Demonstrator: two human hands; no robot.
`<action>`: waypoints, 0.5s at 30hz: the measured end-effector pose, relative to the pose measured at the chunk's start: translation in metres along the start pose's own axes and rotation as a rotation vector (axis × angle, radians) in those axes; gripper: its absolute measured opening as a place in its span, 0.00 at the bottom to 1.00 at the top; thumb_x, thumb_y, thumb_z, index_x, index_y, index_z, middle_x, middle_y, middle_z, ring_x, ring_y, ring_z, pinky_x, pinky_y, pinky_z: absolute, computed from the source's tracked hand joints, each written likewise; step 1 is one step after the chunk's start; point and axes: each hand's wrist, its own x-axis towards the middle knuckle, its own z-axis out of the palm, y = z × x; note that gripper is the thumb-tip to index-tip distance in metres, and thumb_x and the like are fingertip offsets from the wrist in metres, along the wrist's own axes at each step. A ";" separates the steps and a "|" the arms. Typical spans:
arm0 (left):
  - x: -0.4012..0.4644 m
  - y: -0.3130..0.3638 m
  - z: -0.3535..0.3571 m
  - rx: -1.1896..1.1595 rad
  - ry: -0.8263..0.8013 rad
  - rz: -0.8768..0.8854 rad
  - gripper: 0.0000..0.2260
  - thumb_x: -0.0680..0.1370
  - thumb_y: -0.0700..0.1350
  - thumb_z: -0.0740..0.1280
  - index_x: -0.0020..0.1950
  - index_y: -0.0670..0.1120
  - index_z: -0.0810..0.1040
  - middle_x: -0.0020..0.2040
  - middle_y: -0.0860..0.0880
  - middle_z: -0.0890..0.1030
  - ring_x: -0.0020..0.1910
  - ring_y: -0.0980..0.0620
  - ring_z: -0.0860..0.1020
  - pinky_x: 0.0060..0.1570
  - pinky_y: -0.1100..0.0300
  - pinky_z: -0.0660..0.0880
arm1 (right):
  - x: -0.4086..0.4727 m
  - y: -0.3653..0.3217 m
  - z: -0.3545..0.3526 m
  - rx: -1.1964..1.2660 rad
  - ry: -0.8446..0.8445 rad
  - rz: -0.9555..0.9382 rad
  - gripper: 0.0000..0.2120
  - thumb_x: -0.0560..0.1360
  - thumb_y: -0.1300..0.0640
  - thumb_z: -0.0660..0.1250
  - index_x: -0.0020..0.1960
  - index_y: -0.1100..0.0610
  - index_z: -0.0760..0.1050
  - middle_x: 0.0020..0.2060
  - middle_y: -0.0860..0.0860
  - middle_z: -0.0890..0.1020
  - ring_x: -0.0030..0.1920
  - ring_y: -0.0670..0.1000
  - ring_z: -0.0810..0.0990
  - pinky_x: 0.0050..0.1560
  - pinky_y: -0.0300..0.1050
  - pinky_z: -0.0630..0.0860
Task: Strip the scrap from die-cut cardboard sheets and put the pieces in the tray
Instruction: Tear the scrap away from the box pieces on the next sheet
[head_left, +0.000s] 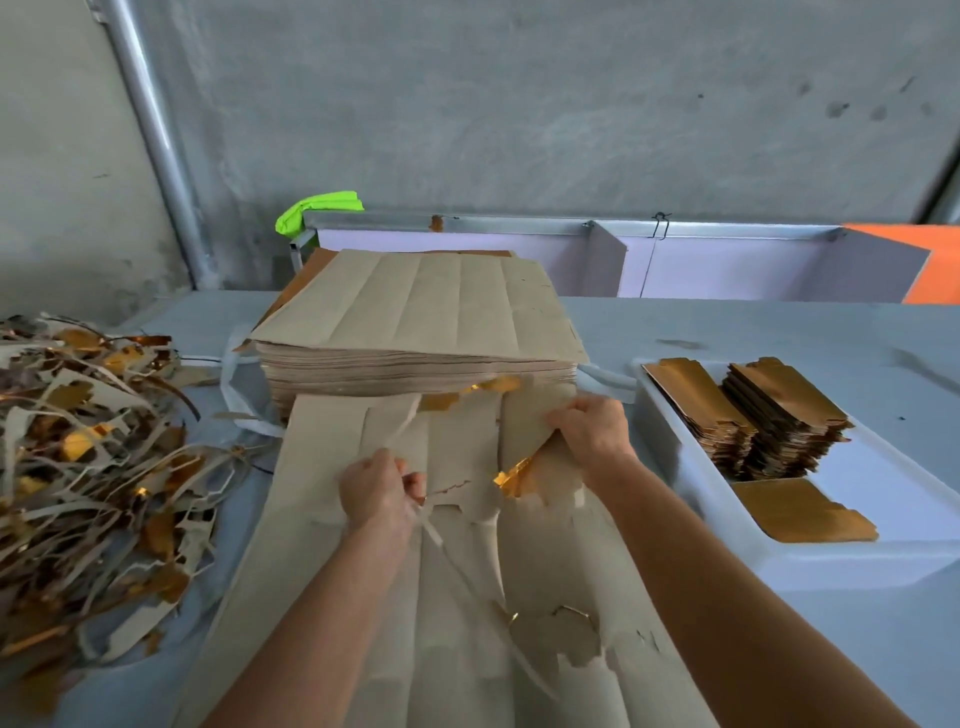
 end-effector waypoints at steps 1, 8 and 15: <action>-0.003 -0.001 -0.002 0.079 -0.033 0.032 0.05 0.76 0.31 0.56 0.42 0.37 0.70 0.33 0.42 0.69 0.24 0.49 0.68 0.17 0.69 0.63 | -0.004 0.000 0.001 -0.016 0.002 -0.026 0.05 0.69 0.67 0.66 0.39 0.70 0.76 0.36 0.60 0.78 0.38 0.57 0.76 0.42 0.51 0.80; -0.027 0.012 0.006 0.896 -0.227 0.685 0.47 0.70 0.48 0.75 0.78 0.47 0.46 0.73 0.41 0.57 0.70 0.43 0.63 0.60 0.53 0.70 | -0.030 -0.013 0.011 -0.238 0.004 -0.300 0.10 0.68 0.69 0.62 0.30 0.60 0.69 0.28 0.55 0.68 0.33 0.52 0.63 0.30 0.40 0.63; -0.022 0.021 0.019 1.141 -0.256 1.046 0.14 0.82 0.47 0.58 0.62 0.42 0.74 0.54 0.39 0.79 0.54 0.40 0.76 0.46 0.52 0.69 | -0.048 -0.016 0.012 -0.204 -0.057 -0.457 0.10 0.72 0.64 0.66 0.35 0.70 0.76 0.31 0.62 0.76 0.34 0.57 0.69 0.37 0.46 0.70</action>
